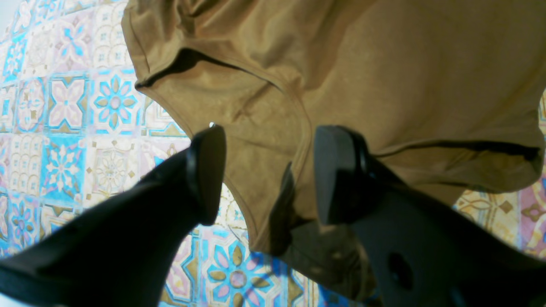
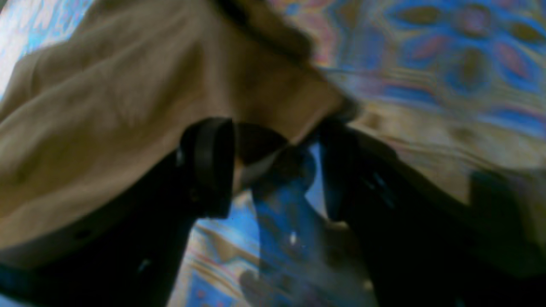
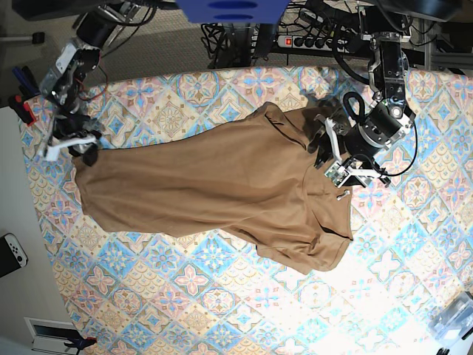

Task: Layout the t-shirt on the table in an organized manner, then fold the t-shirt properly
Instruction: 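Regrasp the shirt edge near the collar with the left gripper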

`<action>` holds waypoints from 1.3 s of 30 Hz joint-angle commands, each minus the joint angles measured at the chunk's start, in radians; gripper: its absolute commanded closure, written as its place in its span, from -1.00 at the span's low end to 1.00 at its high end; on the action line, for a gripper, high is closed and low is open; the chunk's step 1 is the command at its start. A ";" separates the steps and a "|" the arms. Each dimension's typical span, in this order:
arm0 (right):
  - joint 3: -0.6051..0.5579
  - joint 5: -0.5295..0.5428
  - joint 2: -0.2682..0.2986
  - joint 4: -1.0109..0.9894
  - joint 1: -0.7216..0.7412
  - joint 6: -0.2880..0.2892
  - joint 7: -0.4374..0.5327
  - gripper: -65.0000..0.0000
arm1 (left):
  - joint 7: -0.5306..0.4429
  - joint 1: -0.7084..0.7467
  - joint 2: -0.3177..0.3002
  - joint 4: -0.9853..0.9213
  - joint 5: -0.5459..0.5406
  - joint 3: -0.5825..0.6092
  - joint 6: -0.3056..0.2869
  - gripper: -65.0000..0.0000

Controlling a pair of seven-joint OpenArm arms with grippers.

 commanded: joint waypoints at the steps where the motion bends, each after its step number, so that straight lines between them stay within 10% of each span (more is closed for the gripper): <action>1: -0.022 -0.007 -0.002 0.004 0.002 0.009 -0.038 0.05 | -0.021 -0.009 -0.007 0.015 -0.006 -0.001 0.005 0.05; 8: -0.039 -0.007 -0.002 0.010 0.002 0.009 -0.038 0.07 | -0.021 0.002 -0.005 0.015 -0.009 0.000 0.005 0.05; 17: -0.039 -0.008 -0.002 0.012 0.002 0.009 -0.044 0.83 | -0.027 0.077 0.044 0.020 -0.017 0.066 0.005 0.03; 39: -0.041 -0.010 -0.002 0.030 -0.045 0.009 -0.046 0.40 | -0.027 0.078 0.102 -0.108 0.296 0.100 0.005 -0.19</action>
